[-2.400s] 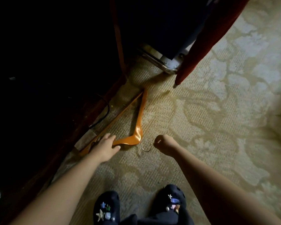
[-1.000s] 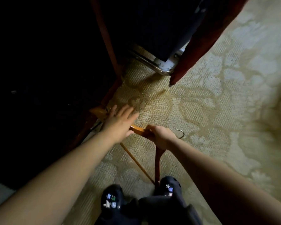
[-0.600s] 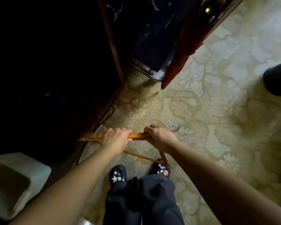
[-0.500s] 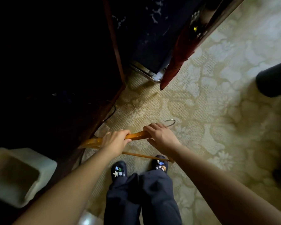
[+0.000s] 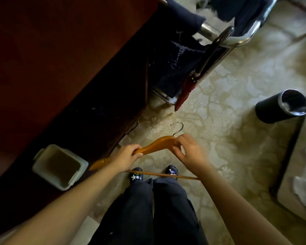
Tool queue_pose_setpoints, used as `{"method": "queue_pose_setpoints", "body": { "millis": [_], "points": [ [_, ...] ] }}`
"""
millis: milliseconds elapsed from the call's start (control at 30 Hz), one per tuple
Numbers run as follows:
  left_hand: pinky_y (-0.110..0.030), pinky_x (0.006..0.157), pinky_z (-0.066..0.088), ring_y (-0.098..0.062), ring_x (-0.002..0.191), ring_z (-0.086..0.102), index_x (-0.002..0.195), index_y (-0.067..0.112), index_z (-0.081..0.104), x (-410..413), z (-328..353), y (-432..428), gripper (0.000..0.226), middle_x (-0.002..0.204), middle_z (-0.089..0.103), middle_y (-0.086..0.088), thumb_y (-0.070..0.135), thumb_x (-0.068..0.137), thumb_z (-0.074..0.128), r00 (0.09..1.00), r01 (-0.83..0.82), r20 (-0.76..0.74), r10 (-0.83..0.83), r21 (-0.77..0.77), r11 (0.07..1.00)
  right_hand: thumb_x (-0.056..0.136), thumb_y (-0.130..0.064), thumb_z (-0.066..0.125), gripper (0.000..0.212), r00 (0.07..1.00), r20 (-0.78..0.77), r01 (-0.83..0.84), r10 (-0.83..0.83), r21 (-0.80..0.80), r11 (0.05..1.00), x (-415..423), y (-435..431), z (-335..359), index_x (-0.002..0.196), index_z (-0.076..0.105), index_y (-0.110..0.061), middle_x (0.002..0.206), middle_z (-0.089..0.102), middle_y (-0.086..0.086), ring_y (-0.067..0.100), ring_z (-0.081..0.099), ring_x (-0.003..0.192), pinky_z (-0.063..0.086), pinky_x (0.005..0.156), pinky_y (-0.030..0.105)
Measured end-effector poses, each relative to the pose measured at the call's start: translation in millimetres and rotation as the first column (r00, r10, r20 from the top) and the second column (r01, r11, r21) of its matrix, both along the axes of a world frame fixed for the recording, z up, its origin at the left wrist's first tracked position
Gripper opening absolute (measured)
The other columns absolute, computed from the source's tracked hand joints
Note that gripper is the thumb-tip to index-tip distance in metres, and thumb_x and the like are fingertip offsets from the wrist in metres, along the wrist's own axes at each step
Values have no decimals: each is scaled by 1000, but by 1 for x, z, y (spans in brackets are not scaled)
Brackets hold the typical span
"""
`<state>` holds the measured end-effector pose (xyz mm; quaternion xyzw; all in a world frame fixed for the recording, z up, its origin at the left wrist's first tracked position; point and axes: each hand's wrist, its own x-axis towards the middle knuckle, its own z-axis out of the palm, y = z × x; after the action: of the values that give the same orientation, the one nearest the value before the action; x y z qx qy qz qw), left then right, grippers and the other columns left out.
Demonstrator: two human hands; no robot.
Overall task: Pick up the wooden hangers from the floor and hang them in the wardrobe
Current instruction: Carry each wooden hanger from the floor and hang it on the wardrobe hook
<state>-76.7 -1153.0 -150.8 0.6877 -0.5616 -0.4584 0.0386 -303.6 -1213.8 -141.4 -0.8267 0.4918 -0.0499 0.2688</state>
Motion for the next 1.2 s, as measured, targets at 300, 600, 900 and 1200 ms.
{"method": "queue_pose_setpoints", "body": {
  "millis": [300,600,900,1200],
  "points": [
    [-36,69,49,-13,73,60,96,33,58,17,61,55,12,78,61,5,41,91,51,988,-112,-119,94,-154,982,88,-27,61,47,969,175,134,-177,233,963,-8,37,67,131,42,-24,109,56,-8,8,56,96,48,86,25],
    [-40,75,52,-12,79,60,95,37,57,-8,103,85,12,83,61,6,46,88,51,945,-322,-133,298,-225,920,92,-33,55,16,965,206,-213,162,254,943,-20,5,94,107,51,-30,88,61,-2,12,59,79,49,74,27],
    [-23,73,43,-6,83,55,94,32,56,-72,104,156,4,90,54,9,33,91,56,765,-625,-30,644,-277,730,90,-30,59,16,806,249,-588,537,233,775,0,3,107,103,60,-22,84,60,-1,12,57,77,49,76,33],
    [-10,60,40,3,67,56,85,26,58,-134,100,274,6,76,54,11,26,91,58,358,-917,-106,928,-224,329,87,-30,63,14,490,226,-856,842,308,416,61,75,106,101,62,-28,92,62,-1,11,59,86,50,84,33]
  ]
}}
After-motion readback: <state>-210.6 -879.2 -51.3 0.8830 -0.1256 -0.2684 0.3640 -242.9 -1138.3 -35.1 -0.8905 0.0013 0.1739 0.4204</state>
